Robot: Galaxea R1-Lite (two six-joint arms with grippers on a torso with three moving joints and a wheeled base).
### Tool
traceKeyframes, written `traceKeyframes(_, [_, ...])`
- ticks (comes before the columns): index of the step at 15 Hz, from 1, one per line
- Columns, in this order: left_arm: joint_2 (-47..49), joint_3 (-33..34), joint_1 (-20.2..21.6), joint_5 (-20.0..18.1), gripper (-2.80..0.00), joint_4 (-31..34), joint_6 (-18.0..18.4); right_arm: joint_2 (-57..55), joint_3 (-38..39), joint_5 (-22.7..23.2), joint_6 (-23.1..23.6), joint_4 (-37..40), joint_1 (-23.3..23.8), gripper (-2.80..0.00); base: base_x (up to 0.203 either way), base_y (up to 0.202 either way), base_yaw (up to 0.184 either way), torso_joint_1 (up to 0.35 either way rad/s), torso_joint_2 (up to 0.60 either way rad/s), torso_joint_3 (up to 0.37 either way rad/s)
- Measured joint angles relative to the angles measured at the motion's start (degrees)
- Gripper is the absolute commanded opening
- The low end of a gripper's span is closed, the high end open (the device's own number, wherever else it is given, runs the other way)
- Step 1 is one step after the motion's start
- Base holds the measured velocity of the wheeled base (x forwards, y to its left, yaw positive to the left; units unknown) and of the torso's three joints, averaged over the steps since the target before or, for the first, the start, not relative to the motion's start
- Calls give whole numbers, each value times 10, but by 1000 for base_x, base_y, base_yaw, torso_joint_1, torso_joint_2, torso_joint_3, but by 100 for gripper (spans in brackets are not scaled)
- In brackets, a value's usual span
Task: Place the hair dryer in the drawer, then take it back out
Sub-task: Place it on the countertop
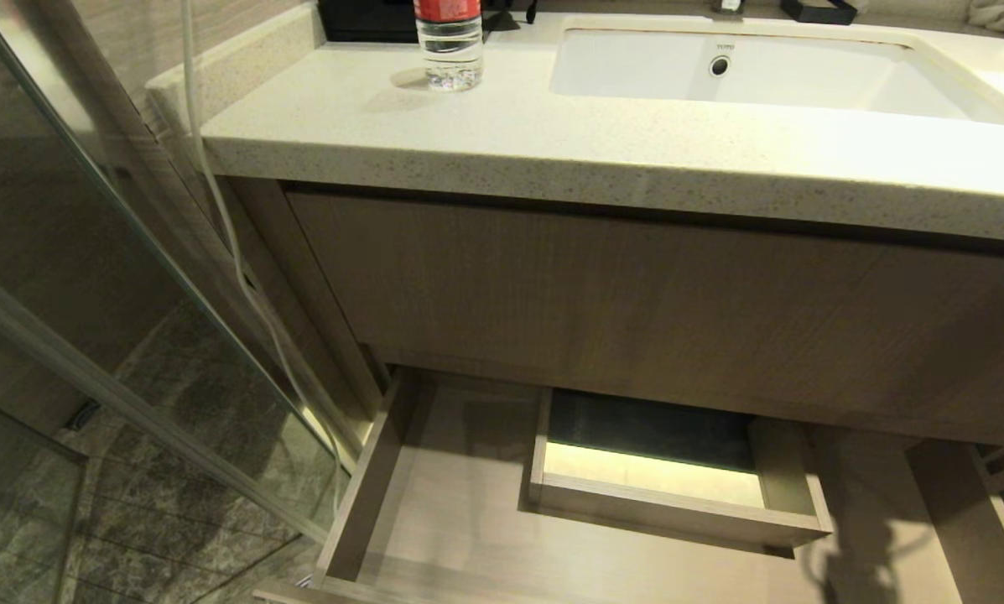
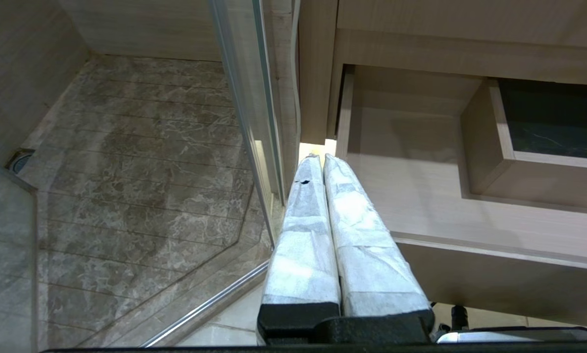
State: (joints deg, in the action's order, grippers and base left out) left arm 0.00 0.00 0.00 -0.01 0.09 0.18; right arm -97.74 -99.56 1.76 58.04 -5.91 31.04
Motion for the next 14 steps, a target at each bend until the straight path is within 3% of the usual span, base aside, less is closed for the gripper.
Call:
traceKeyframes(5, [0, 0, 0, 0, -280, 0, 0, 28, 10, 1, -5, 10, -1, 0, 0, 0, 0, 0, 0, 0])
traceKeyframes(9, [0, 0, 0, 0, -280, 0, 0, 96, 70, 0, -9, 20, -1, 0, 0, 0, 0, 0, 0, 0])
traceKeyframes(10, [0, 0, 0, 0, -280, 0, 0, 122, 91, 0, -14, 21, -2, -280, 0, 0, 0, 0, 0, 0])
traceKeyframes(14, [0, 0, 0, 0, -280, 0, 0, 226, 169, 1, -25, 65, -2, -280, 0, 0, 0, 0, 0, 0])
